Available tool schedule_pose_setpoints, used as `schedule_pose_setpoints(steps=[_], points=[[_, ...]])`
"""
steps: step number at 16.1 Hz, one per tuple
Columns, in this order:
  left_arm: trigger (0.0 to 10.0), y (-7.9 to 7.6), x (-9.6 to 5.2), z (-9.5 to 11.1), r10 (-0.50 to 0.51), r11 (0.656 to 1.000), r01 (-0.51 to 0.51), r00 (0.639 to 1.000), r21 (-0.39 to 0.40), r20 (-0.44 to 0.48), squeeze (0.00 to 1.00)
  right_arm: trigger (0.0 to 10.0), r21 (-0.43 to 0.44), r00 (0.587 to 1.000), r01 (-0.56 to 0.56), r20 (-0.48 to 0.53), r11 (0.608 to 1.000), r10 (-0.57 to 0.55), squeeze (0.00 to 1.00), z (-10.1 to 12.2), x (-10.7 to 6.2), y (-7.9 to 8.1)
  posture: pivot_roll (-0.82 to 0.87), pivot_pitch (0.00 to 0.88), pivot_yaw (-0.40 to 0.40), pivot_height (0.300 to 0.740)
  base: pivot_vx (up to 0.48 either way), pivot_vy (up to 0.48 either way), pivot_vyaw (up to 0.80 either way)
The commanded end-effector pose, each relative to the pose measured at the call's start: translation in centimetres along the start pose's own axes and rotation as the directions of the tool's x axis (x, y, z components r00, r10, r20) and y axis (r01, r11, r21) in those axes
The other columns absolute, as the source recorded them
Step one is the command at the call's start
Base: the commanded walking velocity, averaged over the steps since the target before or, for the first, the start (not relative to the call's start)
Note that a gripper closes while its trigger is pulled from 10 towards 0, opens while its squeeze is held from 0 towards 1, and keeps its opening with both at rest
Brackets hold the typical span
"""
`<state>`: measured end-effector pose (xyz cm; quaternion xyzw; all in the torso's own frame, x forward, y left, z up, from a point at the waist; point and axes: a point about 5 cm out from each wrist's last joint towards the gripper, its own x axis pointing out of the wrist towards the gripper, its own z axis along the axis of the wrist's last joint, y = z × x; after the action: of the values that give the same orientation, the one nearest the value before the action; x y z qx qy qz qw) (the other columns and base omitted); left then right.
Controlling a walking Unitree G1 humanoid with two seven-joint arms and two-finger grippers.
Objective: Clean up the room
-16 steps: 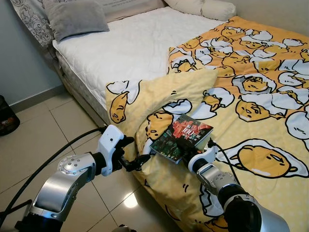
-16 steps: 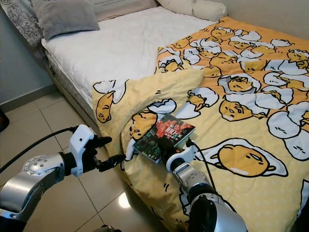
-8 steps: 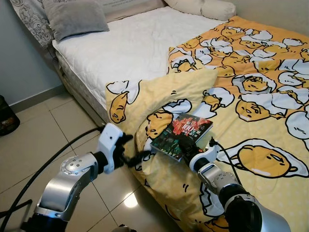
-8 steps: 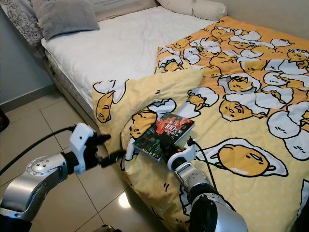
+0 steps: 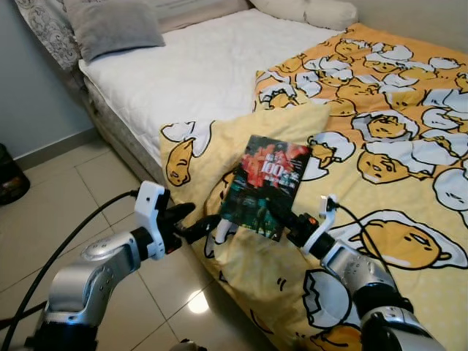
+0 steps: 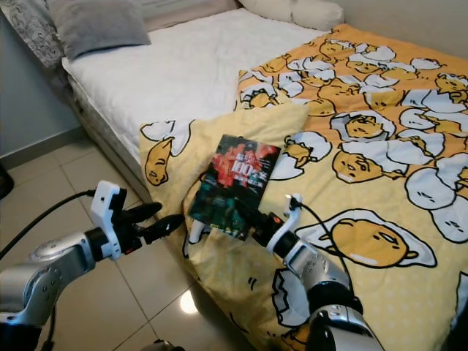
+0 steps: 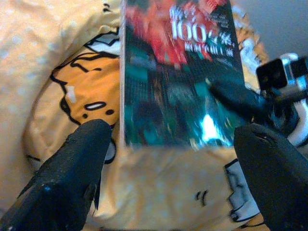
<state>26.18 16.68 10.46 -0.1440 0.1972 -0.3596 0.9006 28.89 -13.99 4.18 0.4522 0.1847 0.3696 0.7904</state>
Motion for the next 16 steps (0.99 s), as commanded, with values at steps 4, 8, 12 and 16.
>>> schedule_pose_setpoints(steps=[4, 8, 12, 16], points=[[5.8, -0.3, 0.6, 1.8, -0.193, 0.951, 0.218, 0.973, -0.221, 0.128, 0.0, 0.0, 0.002, 0.924, -0.339, -0.186, 0.941, 0.333, 0.0, 0.7, -1.0, 4.1, -0.04, 0.0, 0.074, 0.74, 0.0, 0.0, 0.0], [0.0, -0.8, 0.8, 1.5, -0.266, 0.906, 0.287, 0.958, -0.311, 0.109, 0.0, 0.0, 0.059, 0.881, -0.404, -0.244, 0.913, 0.406, 0.0, 0.1, -1.5, 5.3, -0.04, 0.0, 0.076, 0.74, 0.0, 0.0, 0.0], [0.0, -1.7, 0.2, 0.9, -0.326, 0.871, 0.333, 0.942, -0.36, 0.082, 0.0, 0.0, 0.07, 0.876, -0.403, -0.257, 0.912, 0.407, 0.0, -0.1, -1.5, 5.6, -0.04, 0.0, 0.084, 0.74, 0.0, 0.0, 0.0], [0.0, -1.7, 0.0, 0.7, -0.33, 0.869, 0.334, 0.941, -0.365, 0.076, 0.0, 0.0, 0.072, 0.879, -0.396, -0.258, 0.915, 0.401, 0.0, -0.2, -1.4, 5.6, -0.04, 0.0, 0.077, 0.74, 0.0, 0.0, 0.0]])
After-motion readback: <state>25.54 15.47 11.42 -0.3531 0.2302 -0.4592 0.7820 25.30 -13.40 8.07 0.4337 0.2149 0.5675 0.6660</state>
